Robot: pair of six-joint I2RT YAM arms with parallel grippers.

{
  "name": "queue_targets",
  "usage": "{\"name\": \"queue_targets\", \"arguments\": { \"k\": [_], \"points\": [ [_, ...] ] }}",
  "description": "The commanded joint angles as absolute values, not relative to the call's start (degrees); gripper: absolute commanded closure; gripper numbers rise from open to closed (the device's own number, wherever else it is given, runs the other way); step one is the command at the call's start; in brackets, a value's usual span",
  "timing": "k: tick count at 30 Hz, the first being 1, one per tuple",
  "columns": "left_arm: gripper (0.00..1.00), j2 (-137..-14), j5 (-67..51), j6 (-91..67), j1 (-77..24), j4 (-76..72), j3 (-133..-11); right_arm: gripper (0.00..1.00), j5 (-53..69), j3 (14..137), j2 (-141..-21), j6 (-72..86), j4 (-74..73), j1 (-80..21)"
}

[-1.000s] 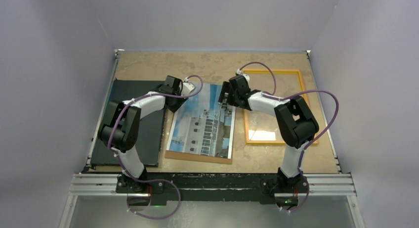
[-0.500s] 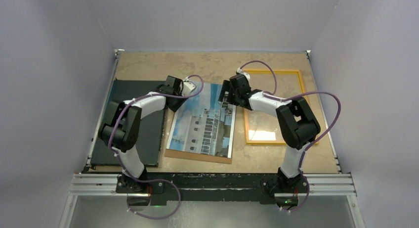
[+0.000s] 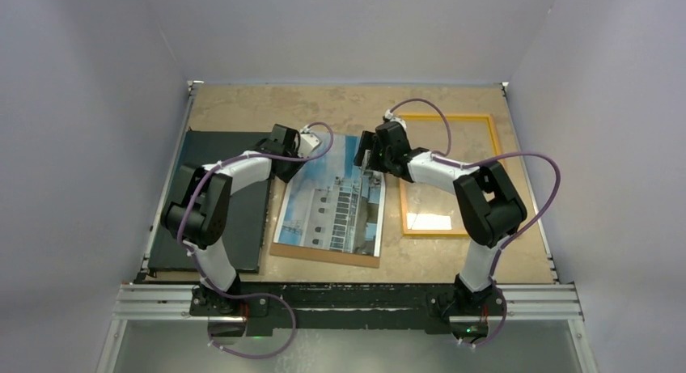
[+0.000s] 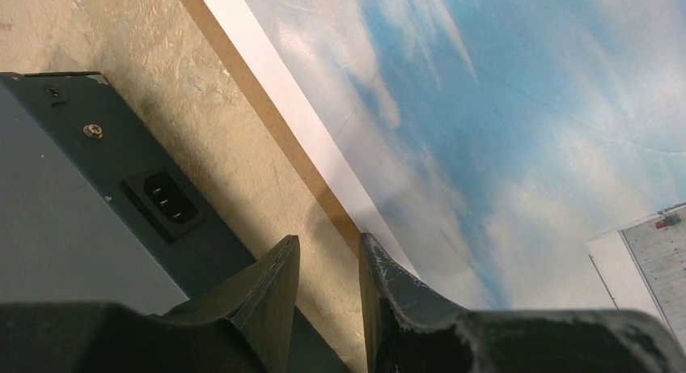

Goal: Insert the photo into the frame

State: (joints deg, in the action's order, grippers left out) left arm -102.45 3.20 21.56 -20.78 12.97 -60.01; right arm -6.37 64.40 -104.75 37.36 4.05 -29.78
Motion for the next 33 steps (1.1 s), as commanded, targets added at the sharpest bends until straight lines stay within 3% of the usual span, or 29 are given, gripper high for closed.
{"name": "queue_targets", "arguments": {
  "k": [1,5,8,13,18,26,31,33],
  "points": [
    [0.68,-105.37,-1.32,19.53,-21.79,14.71,-57.18,0.07,-1.32,62.3,-104.49,38.69,6.71,-30.24],
    [0.69,-105.37,-1.48,19.49,-21.77,14.69,-57.05,0.09,-0.13,61.6,-103.88,37.18,7.4,-29.6],
    [0.69,-104.97,-1.61,19.47,-21.72,14.47,-56.72,0.17,1.72,59.84,-104.02,36.65,9.26,-28.45],
    [0.69,-104.96,-3.46,18.6,-21.55,16.24,-58.31,0.47,8.91,57.02,-103.1,36.67,14.61,-26.25],
    [0.65,-103.09,-4.69,18.27,-21.31,18.51,-60.31,0.62,13.29,57.88,-100.83,35.26,15.74,-26.15],
    [0.57,-100.54,-6.69,18.15,-20.58,20.92,-62.45,1.0,16.15,59.59,-97.6,36.01,14.53,-25.52],
    [0.46,-96.01,-7.28,18.63,-19.08,25.66,-68.88,1.0,16.17,60.18,-94.26,36.81,12.92,-24.79],
    [0.31,-92.87,-7.59,18.74,-18.75,26.13,-70.99,1.0,15.79,60.42,-92.71,37.46,12.49,-24.79]
  ]
}}
